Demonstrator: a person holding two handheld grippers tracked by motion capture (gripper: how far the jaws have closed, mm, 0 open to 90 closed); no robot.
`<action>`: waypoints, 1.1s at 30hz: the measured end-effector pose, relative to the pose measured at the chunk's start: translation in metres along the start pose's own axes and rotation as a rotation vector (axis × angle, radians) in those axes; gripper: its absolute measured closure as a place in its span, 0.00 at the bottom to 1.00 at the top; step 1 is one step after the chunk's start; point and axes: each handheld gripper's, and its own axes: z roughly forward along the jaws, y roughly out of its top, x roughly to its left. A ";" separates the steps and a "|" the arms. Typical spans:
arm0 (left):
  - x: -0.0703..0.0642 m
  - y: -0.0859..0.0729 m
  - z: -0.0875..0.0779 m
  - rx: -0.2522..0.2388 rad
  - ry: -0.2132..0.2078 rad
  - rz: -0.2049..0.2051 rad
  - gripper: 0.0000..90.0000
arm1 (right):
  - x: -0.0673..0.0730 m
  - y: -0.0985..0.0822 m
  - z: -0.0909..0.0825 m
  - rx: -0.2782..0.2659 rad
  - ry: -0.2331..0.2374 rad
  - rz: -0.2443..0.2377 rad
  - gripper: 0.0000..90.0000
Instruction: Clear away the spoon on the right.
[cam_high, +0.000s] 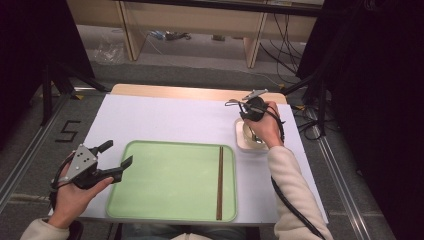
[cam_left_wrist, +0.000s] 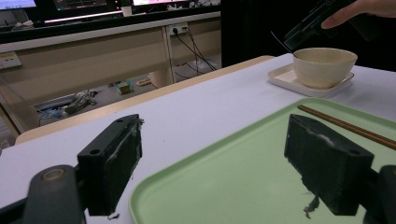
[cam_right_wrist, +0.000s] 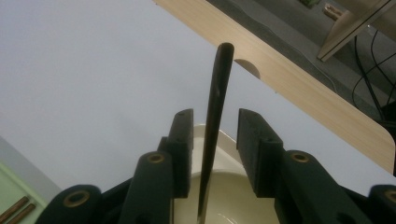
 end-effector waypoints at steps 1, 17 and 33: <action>0.000 0.000 0.000 0.001 0.000 0.000 0.21 | -0.001 0.000 0.001 -0.003 -0.002 -0.006 0.75; 0.000 0.000 0.000 -0.001 -0.003 0.000 0.21 | -0.001 0.004 0.014 0.022 -0.002 0.015 0.82; 0.000 0.000 0.000 -0.004 -0.005 0.000 0.21 | 0.003 0.010 0.018 0.042 -0.009 0.013 0.88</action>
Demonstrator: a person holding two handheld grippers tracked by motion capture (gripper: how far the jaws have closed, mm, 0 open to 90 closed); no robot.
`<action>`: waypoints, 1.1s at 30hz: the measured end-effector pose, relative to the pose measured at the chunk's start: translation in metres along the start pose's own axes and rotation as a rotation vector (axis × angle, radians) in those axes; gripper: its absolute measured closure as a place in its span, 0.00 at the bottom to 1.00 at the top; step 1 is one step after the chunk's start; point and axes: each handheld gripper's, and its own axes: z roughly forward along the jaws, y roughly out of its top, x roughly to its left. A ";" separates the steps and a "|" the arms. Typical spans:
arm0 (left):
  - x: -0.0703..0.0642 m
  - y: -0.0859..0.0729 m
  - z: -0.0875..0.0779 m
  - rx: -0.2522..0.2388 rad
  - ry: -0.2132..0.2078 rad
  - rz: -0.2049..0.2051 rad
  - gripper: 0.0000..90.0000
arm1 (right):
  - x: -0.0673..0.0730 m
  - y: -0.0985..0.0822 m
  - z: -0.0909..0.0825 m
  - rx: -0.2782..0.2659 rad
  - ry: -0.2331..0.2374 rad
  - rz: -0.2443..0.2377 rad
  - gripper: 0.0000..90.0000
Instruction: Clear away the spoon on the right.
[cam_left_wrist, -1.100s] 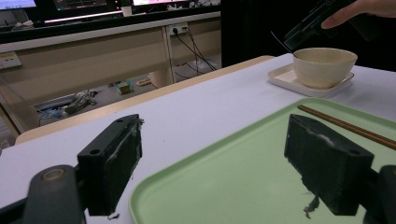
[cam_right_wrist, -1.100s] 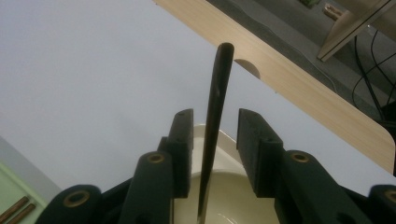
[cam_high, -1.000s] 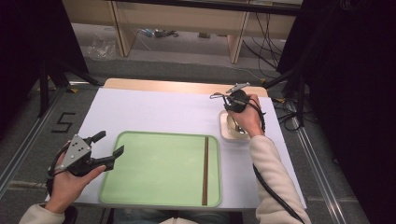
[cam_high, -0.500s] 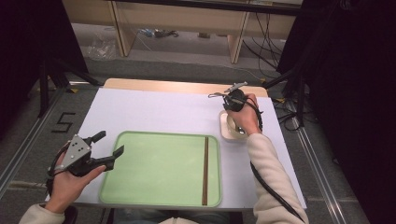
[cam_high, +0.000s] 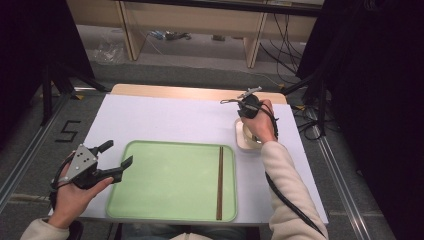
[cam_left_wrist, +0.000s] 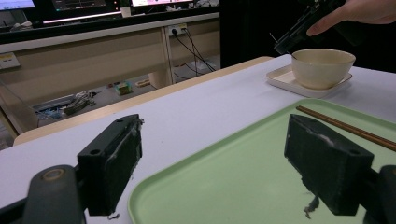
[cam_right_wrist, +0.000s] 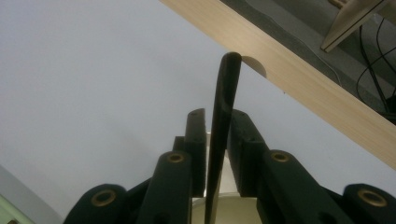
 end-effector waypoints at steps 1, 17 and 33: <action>0.000 0.000 0.001 -0.008 -0.003 -0.002 0.21 | 0.000 0.001 0.001 -0.001 0.003 0.005 0.89; 0.001 0.000 0.000 0.001 0.001 0.003 0.21 | 0.003 0.002 0.000 -0.008 -0.019 0.014 0.94; 0.000 0.000 0.000 -0.003 -0.005 -0.005 0.19 | -0.002 0.004 -0.010 -0.049 -0.031 0.074 1.00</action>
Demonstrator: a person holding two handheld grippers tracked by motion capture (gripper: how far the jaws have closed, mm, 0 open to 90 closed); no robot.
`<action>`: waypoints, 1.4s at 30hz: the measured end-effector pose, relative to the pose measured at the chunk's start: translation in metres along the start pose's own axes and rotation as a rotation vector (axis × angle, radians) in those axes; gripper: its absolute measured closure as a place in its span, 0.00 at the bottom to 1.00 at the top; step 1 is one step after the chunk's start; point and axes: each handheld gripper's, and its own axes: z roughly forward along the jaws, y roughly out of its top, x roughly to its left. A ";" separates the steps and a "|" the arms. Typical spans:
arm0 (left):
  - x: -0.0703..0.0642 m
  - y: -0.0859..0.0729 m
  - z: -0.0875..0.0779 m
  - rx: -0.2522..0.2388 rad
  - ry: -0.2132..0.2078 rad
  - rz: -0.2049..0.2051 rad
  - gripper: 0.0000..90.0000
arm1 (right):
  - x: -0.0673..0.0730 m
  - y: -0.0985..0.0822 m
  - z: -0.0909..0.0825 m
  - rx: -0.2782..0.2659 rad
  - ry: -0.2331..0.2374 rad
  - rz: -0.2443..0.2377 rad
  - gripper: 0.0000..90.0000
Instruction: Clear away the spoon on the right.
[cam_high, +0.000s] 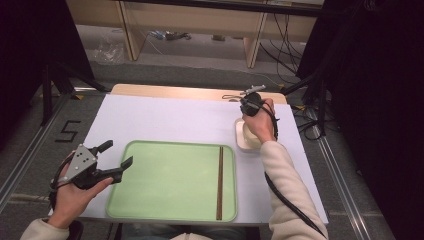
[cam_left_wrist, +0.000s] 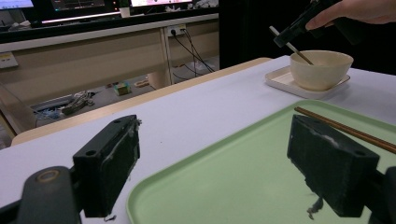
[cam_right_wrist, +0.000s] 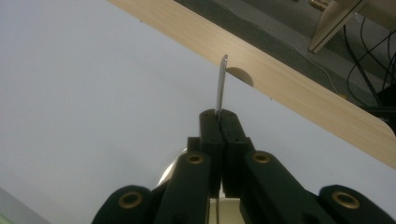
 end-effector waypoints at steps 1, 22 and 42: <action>0.000 0.000 0.000 0.001 0.000 -0.001 0.19 | 0.000 0.000 -0.001 -0.005 -0.006 0.007 1.00; -0.001 0.000 0.000 0.000 0.001 -0.004 0.19 | -0.002 0.012 -0.024 -0.096 -0.015 0.070 1.00; -0.001 0.000 0.000 0.002 0.000 0.005 0.19 | 0.007 0.038 -0.065 -0.108 0.039 0.262 1.00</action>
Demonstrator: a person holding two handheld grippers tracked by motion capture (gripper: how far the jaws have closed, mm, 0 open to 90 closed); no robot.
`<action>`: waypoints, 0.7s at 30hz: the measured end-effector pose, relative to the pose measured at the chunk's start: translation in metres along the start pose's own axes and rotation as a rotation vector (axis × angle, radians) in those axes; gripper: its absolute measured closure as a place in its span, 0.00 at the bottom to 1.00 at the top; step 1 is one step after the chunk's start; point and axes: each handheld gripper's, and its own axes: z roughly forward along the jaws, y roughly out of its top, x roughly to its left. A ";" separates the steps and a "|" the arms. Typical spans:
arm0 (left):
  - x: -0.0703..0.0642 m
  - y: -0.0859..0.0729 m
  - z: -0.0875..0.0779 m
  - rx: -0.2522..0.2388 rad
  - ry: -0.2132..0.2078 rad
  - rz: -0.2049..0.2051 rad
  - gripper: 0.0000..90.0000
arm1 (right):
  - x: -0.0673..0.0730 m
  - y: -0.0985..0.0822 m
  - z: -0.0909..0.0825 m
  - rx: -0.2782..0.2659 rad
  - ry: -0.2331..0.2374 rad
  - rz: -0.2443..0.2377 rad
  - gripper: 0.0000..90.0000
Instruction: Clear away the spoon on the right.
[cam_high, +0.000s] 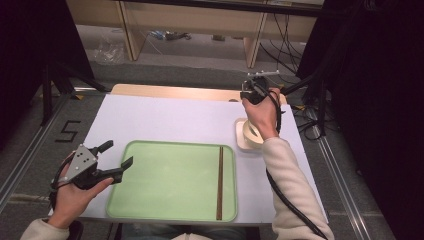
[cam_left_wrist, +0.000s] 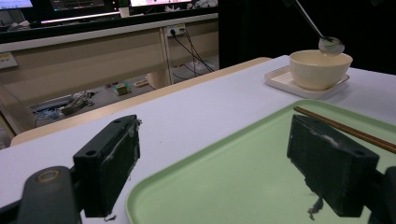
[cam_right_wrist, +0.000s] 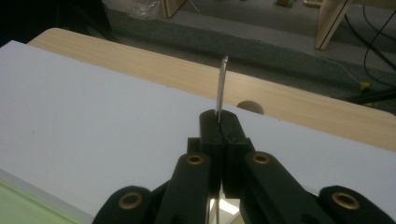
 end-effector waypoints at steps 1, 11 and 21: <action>0.000 0.000 0.000 0.000 0.000 0.000 0.19 | 0.001 0.001 -0.001 -0.004 -0.002 0.018 1.00; 0.000 -0.001 0.001 0.000 -0.003 -0.009 0.19 | 0.009 0.007 -0.008 0.104 0.044 0.173 1.00; 0.000 -0.001 0.001 0.002 -0.004 -0.008 0.19 | 0.021 0.005 -0.003 0.303 0.083 0.248 1.00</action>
